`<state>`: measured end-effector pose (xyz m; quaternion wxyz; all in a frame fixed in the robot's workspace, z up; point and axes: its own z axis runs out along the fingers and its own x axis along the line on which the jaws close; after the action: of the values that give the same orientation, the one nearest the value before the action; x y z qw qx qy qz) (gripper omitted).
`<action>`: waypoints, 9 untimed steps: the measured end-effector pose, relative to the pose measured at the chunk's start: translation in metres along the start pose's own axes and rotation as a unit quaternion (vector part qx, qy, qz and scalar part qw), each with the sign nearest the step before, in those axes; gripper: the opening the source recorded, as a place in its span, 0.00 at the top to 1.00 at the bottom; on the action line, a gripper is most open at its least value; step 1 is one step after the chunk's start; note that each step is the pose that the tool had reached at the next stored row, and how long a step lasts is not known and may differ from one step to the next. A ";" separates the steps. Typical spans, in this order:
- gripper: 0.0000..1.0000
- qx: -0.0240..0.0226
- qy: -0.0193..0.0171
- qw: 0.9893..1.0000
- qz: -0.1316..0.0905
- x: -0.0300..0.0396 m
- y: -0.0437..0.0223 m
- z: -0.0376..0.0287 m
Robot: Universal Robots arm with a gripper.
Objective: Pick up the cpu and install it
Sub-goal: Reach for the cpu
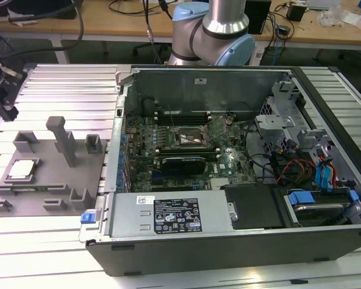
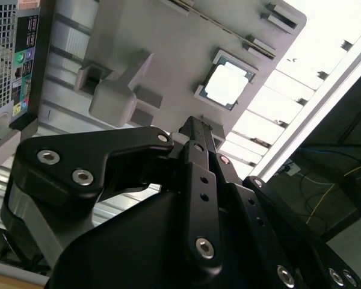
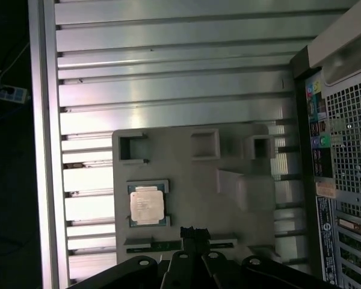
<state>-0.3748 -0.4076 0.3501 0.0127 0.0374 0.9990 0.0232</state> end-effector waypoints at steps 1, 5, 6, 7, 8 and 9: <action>0.89 0.000 0.000 1.000 0.000 0.0004 -0.0001 0.0007; 0.89 0.000 0.000 1.000 0.000 0.0027 -0.0008 0.0038; 0.89 0.000 0.000 1.000 0.000 0.0033 -0.0009 0.0046; 0.89 0.000 0.000 1.000 0.000 0.0038 -0.0010 0.0052; 0.89 0.000 0.000 1.000 0.000 0.0047 -0.0013 0.0065; 0.89 0.000 0.000 1.000 0.000 0.0053 -0.0014 0.0072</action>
<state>-0.3799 -0.4083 0.3427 0.0126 0.0374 0.9990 0.0232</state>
